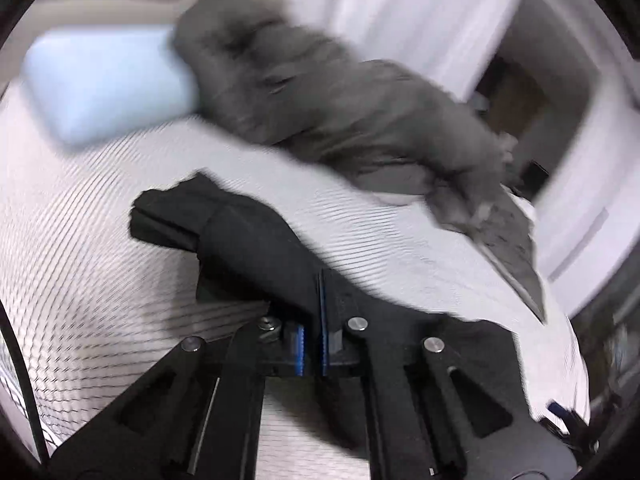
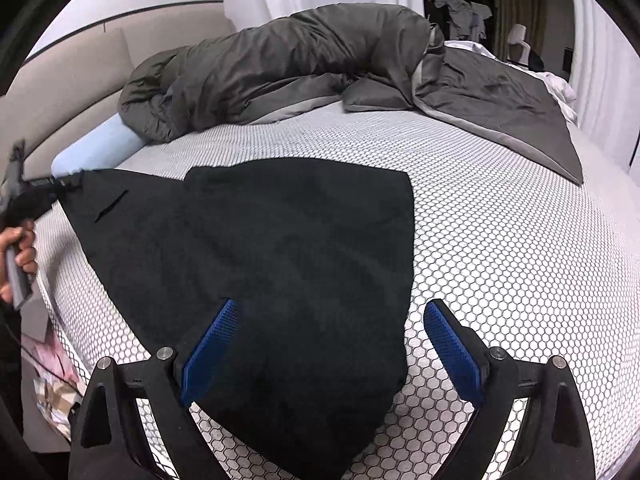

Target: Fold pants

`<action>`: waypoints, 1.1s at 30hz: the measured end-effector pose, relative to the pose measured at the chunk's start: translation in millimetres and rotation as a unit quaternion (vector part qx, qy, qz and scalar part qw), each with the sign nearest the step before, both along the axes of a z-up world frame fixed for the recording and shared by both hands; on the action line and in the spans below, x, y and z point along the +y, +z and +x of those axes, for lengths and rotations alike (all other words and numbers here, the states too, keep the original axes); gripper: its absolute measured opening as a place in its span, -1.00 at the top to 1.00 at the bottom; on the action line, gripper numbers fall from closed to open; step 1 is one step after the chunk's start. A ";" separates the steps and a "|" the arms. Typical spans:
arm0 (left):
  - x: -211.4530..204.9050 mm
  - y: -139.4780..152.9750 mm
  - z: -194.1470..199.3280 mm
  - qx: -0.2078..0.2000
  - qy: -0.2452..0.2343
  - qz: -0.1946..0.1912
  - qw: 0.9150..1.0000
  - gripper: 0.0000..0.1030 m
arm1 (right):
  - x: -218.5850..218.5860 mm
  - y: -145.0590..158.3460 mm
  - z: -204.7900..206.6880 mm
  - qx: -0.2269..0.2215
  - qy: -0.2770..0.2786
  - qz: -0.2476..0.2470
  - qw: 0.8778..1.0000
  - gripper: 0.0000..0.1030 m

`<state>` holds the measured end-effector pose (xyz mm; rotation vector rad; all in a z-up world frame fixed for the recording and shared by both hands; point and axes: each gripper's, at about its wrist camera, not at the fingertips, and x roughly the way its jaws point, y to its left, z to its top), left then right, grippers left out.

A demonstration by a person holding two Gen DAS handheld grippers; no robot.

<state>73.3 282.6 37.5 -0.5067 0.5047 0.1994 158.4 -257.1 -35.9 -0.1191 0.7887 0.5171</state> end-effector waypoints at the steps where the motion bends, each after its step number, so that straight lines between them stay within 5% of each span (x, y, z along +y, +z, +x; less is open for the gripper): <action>1: -22.5 17.5 2.0 -0.013 -0.025 0.016 0.999 0.95 | -0.7 1.1 -0.1 -0.002 -0.001 0.003 1.000 -0.85; 4: -97.2 57.6 10.2 -0.048 -0.105 0.054 0.992 0.95 | -5.7 3.9 0.1 -0.003 -0.001 0.010 1.000 -0.85; 8: -220.5 64.3 28.5 -0.051 -0.244 0.056 0.967 0.95 | -22.3 0.7 5.4 0.005 -0.020 0.014 1.000 -0.85; 9: -244.4 58.7 31.3 -0.046 -0.271 0.056 0.960 0.81 | -29.8 -0.3 7.1 0.007 -0.028 0.017 0.999 -0.85; 12: -316.9 17.0 45.1 0.008 -0.360 0.044 0.932 -0.43 | -53.9 -5.8 11.1 0.014 -0.052 0.022 0.998 -0.85; 16: -336.8 -29.8 37.9 0.062 -0.400 0.042 0.914 -0.49 | -91.5 -19.9 13.7 0.030 -0.084 0.024 0.996 -0.85; 20: -290.0 -29.9 18.7 0.048 -0.372 0.021 0.927 -0.58 | -118.9 -22.7 12.5 0.035 -0.101 0.040 0.993 -0.85; 25: -217.2 -27.9 17.8 0.039 -0.246 0.084 0.965 -0.61 | -112.7 -7.2 12.2 0.037 -0.068 0.113 0.991 -0.85; 27: -196.6 -34.9 26.6 0.048 -0.207 0.106 0.971 -0.61 | -97.1 -3.9 13.6 0.055 -0.033 0.149 0.987 -0.82; 28: -189.6 -42.1 33.7 0.061 -0.187 0.126 0.972 -0.61 | -86.0 -3.5 14.8 0.069 -0.009 0.165 0.984 -0.75; 30: -175.9 -56.1 49.0 0.095 -0.165 0.154 0.969 -0.61 | -65.1 -4.3 17.6 0.093 0.029 0.190 0.977 -0.27; 33: -171.8 -79.7 57.9 0.128 -0.178 0.167 0.961 -0.60 | -36.9 -9.3 27.6 0.132 0.055 0.214 0.966 -0.24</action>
